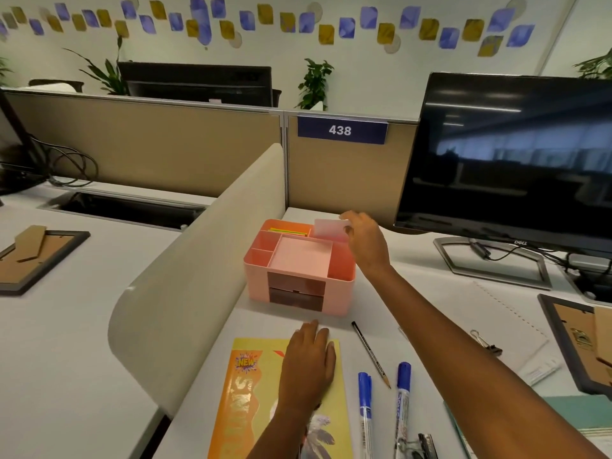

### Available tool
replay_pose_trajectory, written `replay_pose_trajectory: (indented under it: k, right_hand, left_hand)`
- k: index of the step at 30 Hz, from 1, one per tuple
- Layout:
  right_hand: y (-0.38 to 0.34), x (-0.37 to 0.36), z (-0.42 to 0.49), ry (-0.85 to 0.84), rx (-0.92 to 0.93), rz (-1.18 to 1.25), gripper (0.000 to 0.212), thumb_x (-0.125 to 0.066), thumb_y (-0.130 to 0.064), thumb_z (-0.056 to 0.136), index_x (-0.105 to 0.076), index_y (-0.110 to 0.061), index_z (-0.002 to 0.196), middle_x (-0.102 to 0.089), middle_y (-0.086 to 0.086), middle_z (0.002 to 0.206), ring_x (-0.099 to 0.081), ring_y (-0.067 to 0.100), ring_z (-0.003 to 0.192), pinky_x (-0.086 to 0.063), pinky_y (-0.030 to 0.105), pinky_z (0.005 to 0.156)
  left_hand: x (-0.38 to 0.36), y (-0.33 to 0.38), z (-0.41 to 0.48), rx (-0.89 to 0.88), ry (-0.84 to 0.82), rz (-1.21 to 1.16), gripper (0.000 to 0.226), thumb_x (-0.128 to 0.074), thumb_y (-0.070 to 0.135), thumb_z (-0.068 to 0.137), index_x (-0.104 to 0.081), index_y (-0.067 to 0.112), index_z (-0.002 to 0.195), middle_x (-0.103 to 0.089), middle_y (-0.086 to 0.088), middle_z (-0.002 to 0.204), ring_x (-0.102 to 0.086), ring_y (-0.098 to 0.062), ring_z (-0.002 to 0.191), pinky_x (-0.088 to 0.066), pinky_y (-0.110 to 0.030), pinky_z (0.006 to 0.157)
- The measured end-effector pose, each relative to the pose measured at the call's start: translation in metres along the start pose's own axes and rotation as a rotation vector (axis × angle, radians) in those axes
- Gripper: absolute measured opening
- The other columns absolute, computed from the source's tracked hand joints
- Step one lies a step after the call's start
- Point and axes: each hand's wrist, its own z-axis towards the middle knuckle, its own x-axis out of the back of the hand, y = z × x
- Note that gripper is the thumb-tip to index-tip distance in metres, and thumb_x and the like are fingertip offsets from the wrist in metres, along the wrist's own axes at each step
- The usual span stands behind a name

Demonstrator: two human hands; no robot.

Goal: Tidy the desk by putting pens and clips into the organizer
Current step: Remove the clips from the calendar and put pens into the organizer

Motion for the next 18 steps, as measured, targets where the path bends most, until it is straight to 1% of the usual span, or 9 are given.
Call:
replay_pose_trajectory:
  k: [1,4,6,7,10,12,14,16,18]
  right_hand:
    - [0.000,0.001,-0.001,0.010,0.005,0.008,0.024,-0.044,0.000,0.089,-0.059,-0.004,0.106,-0.061,0.020,0.104,-0.055,0.035,0.097,-0.047,0.041,0.076]
    - [-0.002,0.007,-0.001,0.053,0.026,0.050,0.024,-0.040,0.001,0.090,-0.061,-0.001,0.102,-0.062,0.022,0.098,-0.058,0.035,0.088,-0.047,0.039,0.071]
    - [-0.005,0.010,0.002,0.063,0.034,0.069,0.026,-0.037,0.001,0.091,-0.061,0.000,0.101,-0.063,0.022,0.097,-0.058,0.034,0.085,-0.041,0.031,0.065]
    - [-0.007,0.010,0.004,0.051,0.031,0.065,0.026,-0.037,0.001,0.091,-0.061,0.000,0.100,-0.063,0.022,0.096,-0.057,0.034,0.085,-0.036,0.028,0.063]
    - [-0.006,0.008,0.009,-0.041,0.007,0.004,0.025,-0.036,0.005,0.088,-0.059,0.001,0.099,-0.060,0.023,0.097,-0.057,0.036,0.086,-0.031,0.028,0.063]
    - [-0.004,0.006,0.009,-0.084,0.003,-0.050,0.026,-0.037,0.007,0.086,-0.057,0.001,0.101,-0.059,0.024,0.100,-0.057,0.037,0.089,-0.032,0.030,0.063]
    - [-0.005,0.005,0.008,-0.100,0.013,-0.107,0.027,-0.037,0.008,0.085,-0.055,0.001,0.105,-0.058,0.024,0.104,-0.056,0.037,0.092,-0.037,0.033,0.065]
    - [-0.005,0.006,0.007,-0.067,0.010,-0.140,0.029,-0.036,0.010,0.085,-0.054,0.002,0.107,-0.057,0.024,0.105,-0.056,0.038,0.093,-0.042,0.035,0.068]
    - [-0.002,0.009,0.008,-0.014,-0.006,-0.157,0.031,-0.034,0.013,0.083,-0.053,0.004,0.105,-0.056,0.025,0.103,-0.055,0.039,0.092,-0.042,0.038,0.067]
  left_hand:
    - [0.000,0.000,0.000,0.010,-0.001,0.001,0.050,-0.022,0.031,0.094,-0.071,0.021,0.088,-0.072,-0.001,0.096,-0.070,-0.014,0.084,-0.057,-0.024,0.071]
    - [-0.002,0.000,-0.001,0.018,0.025,0.012,0.053,-0.020,0.032,0.095,-0.071,0.021,0.088,-0.073,-0.001,0.096,-0.070,-0.015,0.084,-0.057,-0.025,0.070]
    - [-0.002,0.001,0.000,0.033,0.026,0.018,0.067,-0.006,0.035,0.098,-0.071,0.022,0.088,-0.073,0.000,0.096,-0.070,-0.014,0.084,-0.057,-0.025,0.071]
    - [-0.002,0.001,0.000,0.043,0.038,0.020,0.070,-0.003,0.036,0.098,-0.071,0.023,0.088,-0.073,0.001,0.096,-0.070,-0.013,0.084,-0.057,-0.025,0.071]
    - [-0.001,0.002,0.000,0.041,0.026,0.012,0.062,-0.011,0.034,0.097,-0.072,0.023,0.087,-0.073,0.001,0.095,-0.071,-0.013,0.084,-0.056,-0.024,0.071]
    - [-0.001,0.001,0.001,0.047,0.013,0.008,0.069,-0.005,0.035,0.098,-0.072,0.023,0.086,-0.073,0.002,0.095,-0.071,-0.013,0.084,-0.056,-0.024,0.071]
    - [-0.001,0.000,0.001,0.052,0.033,0.016,0.074,0.000,0.036,0.098,-0.072,0.023,0.086,-0.073,0.002,0.095,-0.070,-0.012,0.084,-0.056,-0.024,0.071]
    - [-0.002,0.000,0.001,0.050,0.037,0.019,0.075,0.001,0.037,0.098,-0.072,0.023,0.086,-0.073,0.002,0.095,-0.070,-0.012,0.084,-0.056,-0.023,0.071]
    - [-0.001,0.000,0.002,0.047,0.041,0.015,0.075,0.001,0.036,0.097,-0.072,0.024,0.086,-0.073,0.003,0.095,-0.070,-0.011,0.084,-0.056,-0.022,0.071]
